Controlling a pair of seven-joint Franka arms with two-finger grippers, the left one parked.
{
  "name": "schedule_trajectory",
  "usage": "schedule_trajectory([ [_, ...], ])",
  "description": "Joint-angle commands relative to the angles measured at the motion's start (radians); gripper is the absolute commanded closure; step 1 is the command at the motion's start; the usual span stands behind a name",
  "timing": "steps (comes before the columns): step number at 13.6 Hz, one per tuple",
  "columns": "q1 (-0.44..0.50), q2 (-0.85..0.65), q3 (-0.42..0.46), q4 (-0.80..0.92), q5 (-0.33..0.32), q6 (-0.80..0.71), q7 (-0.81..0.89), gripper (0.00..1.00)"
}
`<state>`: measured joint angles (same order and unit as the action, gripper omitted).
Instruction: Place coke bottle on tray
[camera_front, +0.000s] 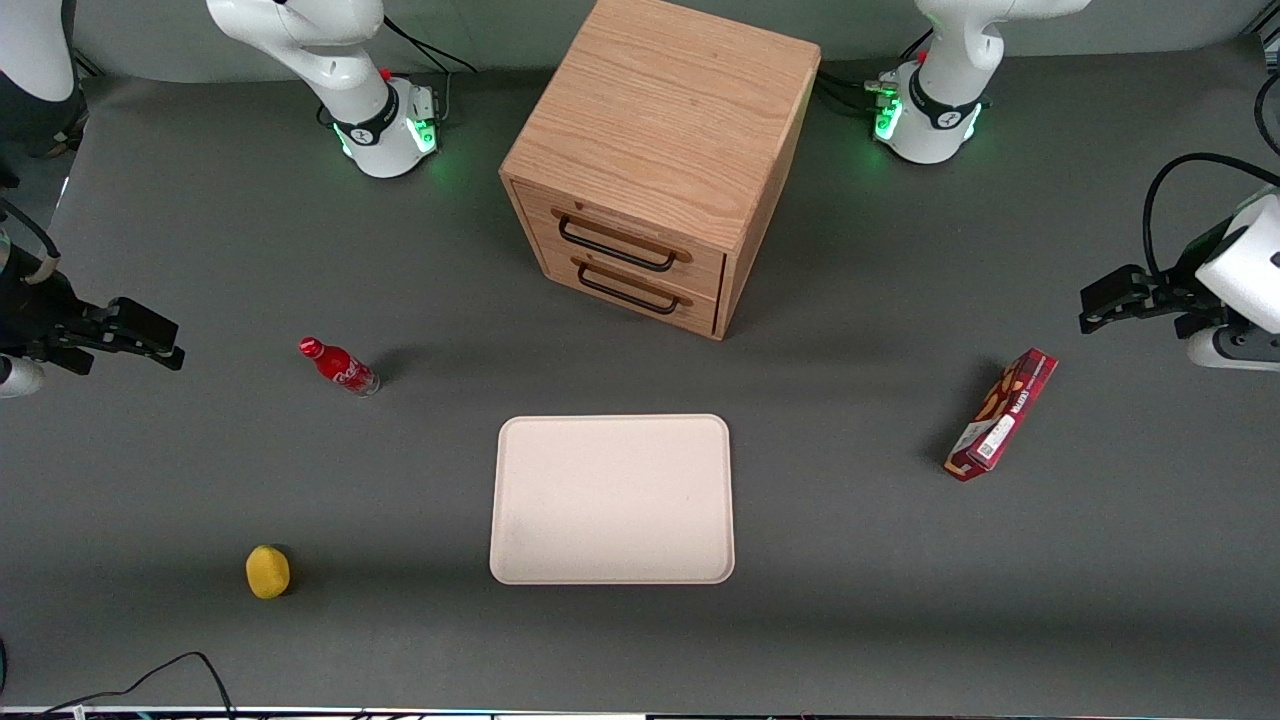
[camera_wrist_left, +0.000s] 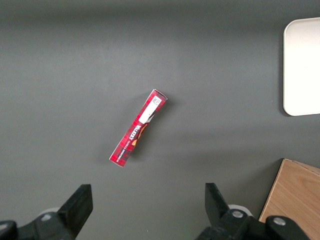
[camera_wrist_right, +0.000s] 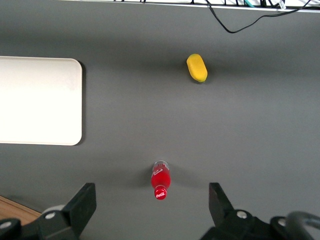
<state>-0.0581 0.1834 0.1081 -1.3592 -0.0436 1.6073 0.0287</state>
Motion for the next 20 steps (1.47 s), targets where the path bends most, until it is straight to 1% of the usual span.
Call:
schedule_trajectory([
  [1, 0.001, 0.022, 0.005, 0.028, -0.012, -0.02, -0.015, 0.0],
  [12, 0.003, 0.022, 0.012, -0.006, -0.01, -0.02, -0.007, 0.0],
  [14, 0.0, 0.022, 0.012, -0.02, 0.014, -0.02, -0.006, 0.0],
  [17, -0.005, 0.022, 0.012, -0.044, 0.024, -0.009, -0.006, 0.0],
  [19, -0.008, 0.022, 0.012, -0.055, 0.042, -0.009, -0.007, 0.0],
  [20, -0.008, 0.01, 0.012, -0.096, 0.047, 0.009, -0.009, 0.0],
])
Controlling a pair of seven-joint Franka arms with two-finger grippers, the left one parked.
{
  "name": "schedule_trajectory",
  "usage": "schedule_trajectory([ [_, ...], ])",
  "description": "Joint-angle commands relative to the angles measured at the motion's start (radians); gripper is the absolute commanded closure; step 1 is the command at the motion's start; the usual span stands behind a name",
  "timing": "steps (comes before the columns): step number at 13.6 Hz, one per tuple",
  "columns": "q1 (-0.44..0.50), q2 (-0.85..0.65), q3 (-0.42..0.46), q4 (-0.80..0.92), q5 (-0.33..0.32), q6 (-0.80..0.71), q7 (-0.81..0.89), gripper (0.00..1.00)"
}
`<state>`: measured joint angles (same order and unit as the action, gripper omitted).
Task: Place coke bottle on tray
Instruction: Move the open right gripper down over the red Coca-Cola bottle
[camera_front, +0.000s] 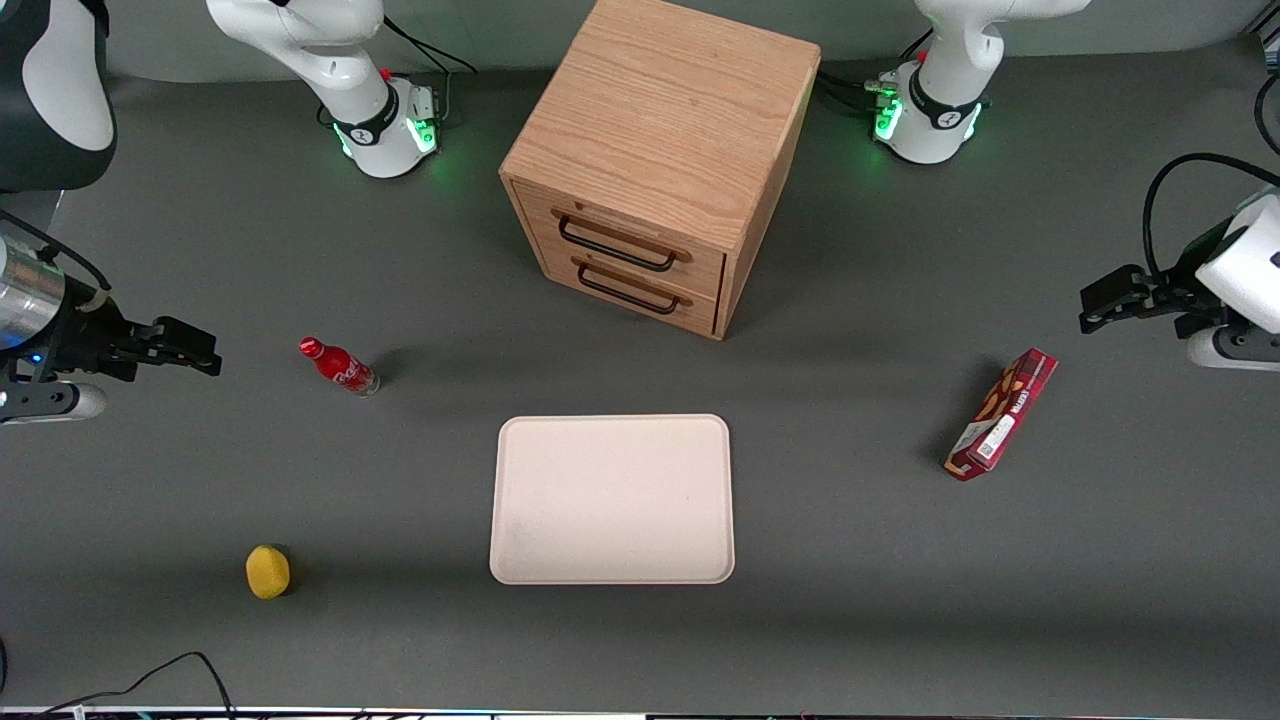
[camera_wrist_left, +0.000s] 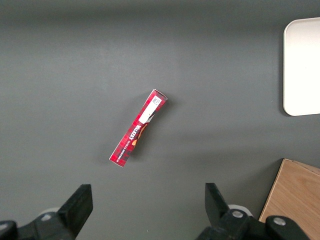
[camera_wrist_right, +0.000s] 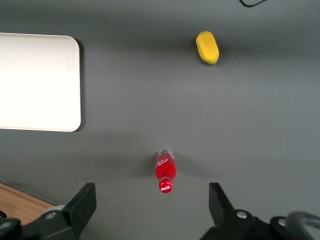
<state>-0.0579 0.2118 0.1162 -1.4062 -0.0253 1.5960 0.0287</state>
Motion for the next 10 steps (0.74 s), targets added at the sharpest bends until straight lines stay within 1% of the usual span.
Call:
schedule_trajectory([
  [1, -0.01, -0.041, 0.003, -0.109, 0.044, 0.068, -0.009, 0.0],
  [4, -0.013, -0.12, 0.003, -0.346, 0.051, 0.296, -0.042, 0.0],
  [8, -0.014, -0.129, 0.005, -0.485, 0.051, 0.387, -0.053, 0.0],
  [10, -0.014, -0.164, 0.005, -0.621, 0.051, 0.517, -0.058, 0.0],
])
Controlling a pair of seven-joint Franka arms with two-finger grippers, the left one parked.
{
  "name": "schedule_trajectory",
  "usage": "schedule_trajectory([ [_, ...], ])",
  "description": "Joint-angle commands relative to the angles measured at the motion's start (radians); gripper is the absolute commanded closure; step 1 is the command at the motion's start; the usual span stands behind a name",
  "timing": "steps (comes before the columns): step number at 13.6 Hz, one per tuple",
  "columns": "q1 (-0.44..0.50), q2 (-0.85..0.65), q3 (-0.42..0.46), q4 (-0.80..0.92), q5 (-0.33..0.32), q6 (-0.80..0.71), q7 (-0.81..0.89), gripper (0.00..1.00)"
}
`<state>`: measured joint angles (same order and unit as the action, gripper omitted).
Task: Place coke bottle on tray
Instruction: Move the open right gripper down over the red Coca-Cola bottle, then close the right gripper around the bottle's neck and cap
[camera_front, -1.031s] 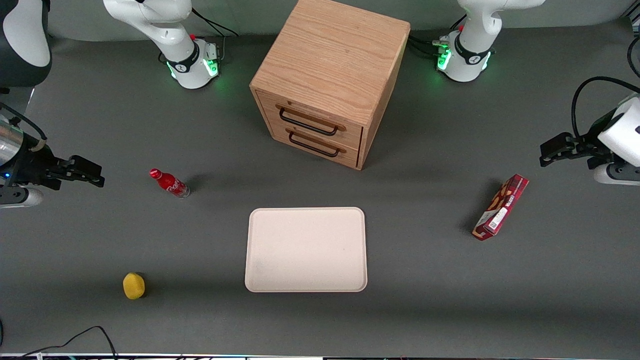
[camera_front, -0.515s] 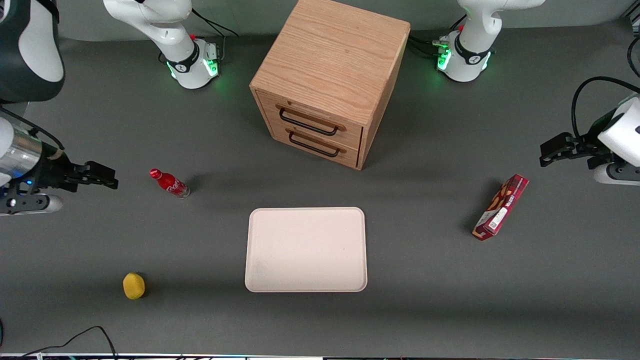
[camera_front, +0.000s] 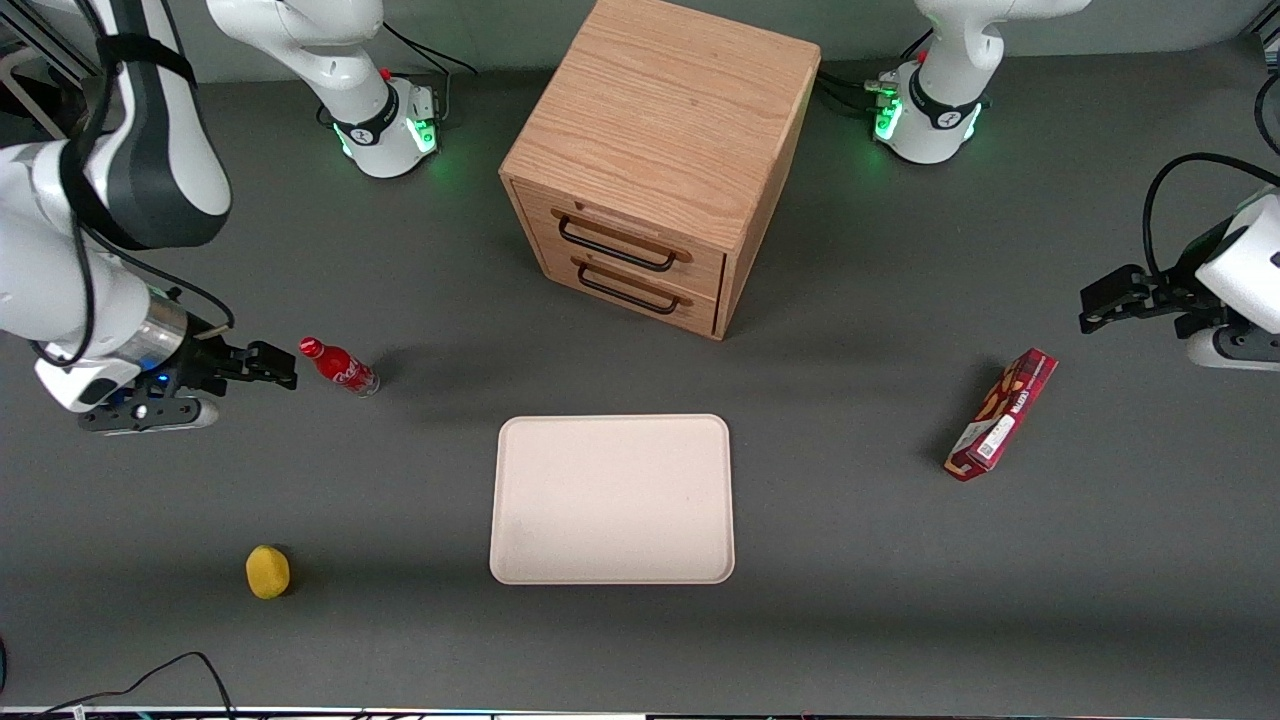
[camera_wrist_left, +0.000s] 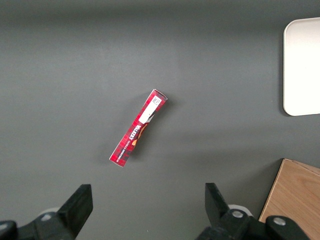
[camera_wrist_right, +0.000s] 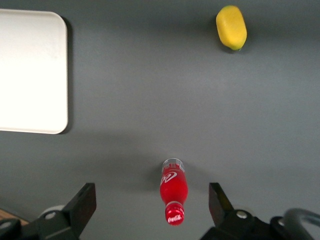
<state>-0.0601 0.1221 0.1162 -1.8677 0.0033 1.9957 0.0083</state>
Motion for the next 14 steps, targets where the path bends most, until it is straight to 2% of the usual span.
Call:
schedule_trajectory([
  [1, -0.01, -0.093, 0.006, -0.222, 0.023, 0.177, -0.037, 0.01],
  [4, -0.012, -0.101, 0.006, -0.313, 0.023, 0.235, -0.041, 0.01],
  [11, -0.027, -0.118, 0.006, -0.381, 0.023, 0.23, -0.063, 0.05],
  [12, -0.046, -0.114, 0.006, -0.383, 0.023, 0.233, -0.088, 0.07],
  [14, -0.072, -0.116, 0.01, -0.393, 0.023, 0.232, -0.106, 0.16],
])
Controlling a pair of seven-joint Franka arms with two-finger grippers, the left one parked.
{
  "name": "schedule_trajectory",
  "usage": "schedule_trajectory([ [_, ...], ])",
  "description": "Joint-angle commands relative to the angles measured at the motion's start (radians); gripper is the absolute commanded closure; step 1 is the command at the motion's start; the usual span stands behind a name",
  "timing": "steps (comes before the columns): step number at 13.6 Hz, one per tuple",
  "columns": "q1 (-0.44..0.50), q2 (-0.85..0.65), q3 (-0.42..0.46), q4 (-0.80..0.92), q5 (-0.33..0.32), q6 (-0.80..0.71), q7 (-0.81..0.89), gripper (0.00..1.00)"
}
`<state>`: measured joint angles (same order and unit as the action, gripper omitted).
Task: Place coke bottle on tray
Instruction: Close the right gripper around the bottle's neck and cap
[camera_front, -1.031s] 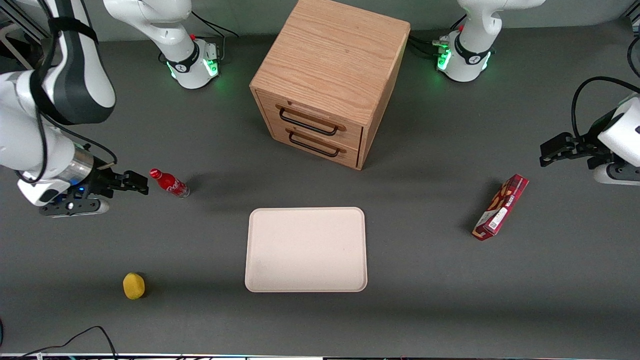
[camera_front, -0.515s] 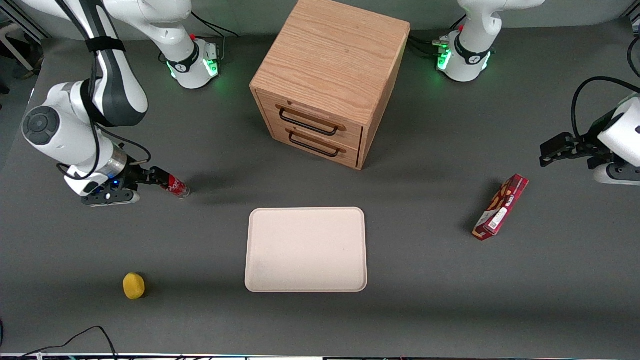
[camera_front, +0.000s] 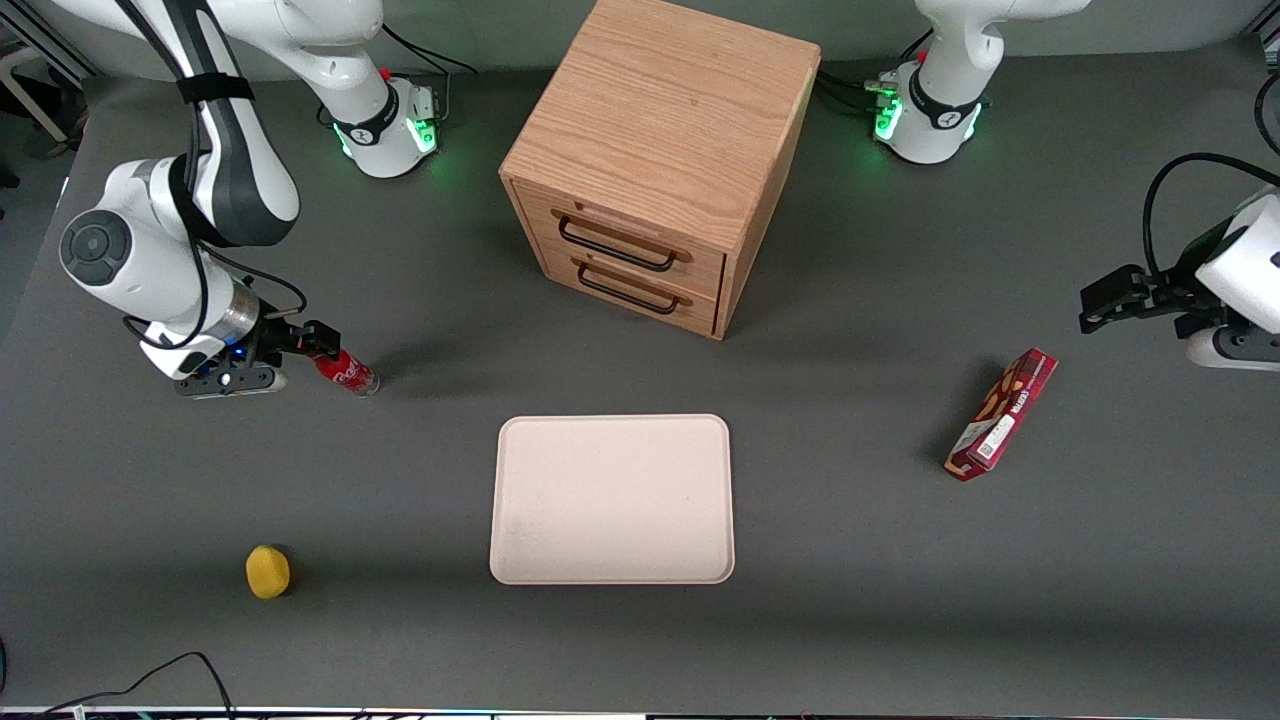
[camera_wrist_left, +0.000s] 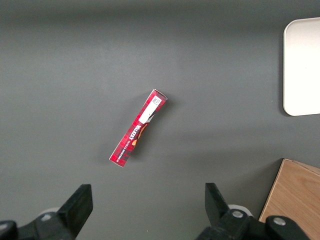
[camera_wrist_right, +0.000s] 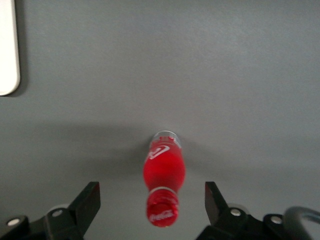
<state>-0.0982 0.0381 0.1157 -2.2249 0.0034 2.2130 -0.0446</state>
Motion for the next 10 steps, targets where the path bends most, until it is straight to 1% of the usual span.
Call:
schedule_trajectory([
  [1, -0.034, -0.032, 0.009, -0.051, 0.024, 0.022, -0.052, 0.17],
  [2, -0.034, -0.032, 0.009, -0.064, 0.041, 0.04, -0.052, 0.22],
  [3, -0.034, -0.032, 0.009, -0.077, 0.058, 0.059, -0.052, 0.24],
  [5, -0.034, -0.032, 0.01, -0.099, 0.061, 0.096, -0.051, 0.28],
  [6, -0.034, -0.032, 0.013, -0.104, 0.061, 0.103, -0.051, 0.32],
  [9, -0.032, -0.032, 0.013, -0.105, 0.061, 0.103, -0.051, 0.53],
  [10, -0.032, -0.034, 0.013, -0.105, 0.061, 0.103, -0.051, 0.56],
])
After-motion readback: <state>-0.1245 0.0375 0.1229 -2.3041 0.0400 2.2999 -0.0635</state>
